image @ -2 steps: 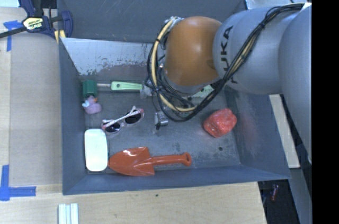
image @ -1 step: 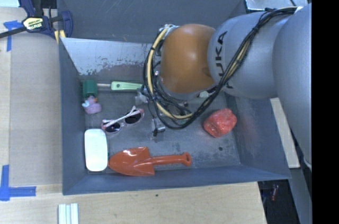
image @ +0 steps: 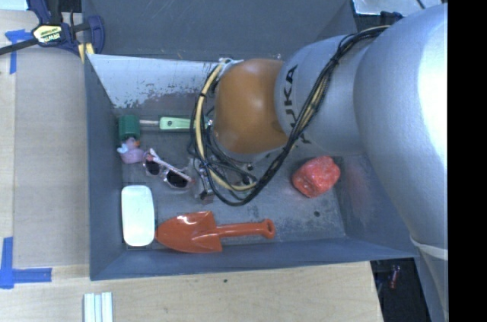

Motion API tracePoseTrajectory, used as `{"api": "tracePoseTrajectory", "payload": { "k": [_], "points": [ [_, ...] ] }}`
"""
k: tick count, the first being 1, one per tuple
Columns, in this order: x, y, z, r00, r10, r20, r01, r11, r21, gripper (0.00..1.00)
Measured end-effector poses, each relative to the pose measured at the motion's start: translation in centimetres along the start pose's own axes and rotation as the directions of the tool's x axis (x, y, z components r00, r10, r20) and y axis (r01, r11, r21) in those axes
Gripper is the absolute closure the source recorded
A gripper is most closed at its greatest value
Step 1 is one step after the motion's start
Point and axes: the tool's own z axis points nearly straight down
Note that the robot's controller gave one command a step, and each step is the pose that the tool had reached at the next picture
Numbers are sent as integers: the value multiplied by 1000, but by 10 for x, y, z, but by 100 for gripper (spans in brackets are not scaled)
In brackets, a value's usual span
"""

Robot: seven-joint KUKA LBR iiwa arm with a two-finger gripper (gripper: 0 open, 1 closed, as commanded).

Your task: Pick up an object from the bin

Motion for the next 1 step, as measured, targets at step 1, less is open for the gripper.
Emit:
{"api": "tracePoseTrajectory", "payload": {
  "k": [1],
  "points": [
    [0, 0, 0, 1000, 1, 0, -1, 1000, 0, 100]
  ]
}}
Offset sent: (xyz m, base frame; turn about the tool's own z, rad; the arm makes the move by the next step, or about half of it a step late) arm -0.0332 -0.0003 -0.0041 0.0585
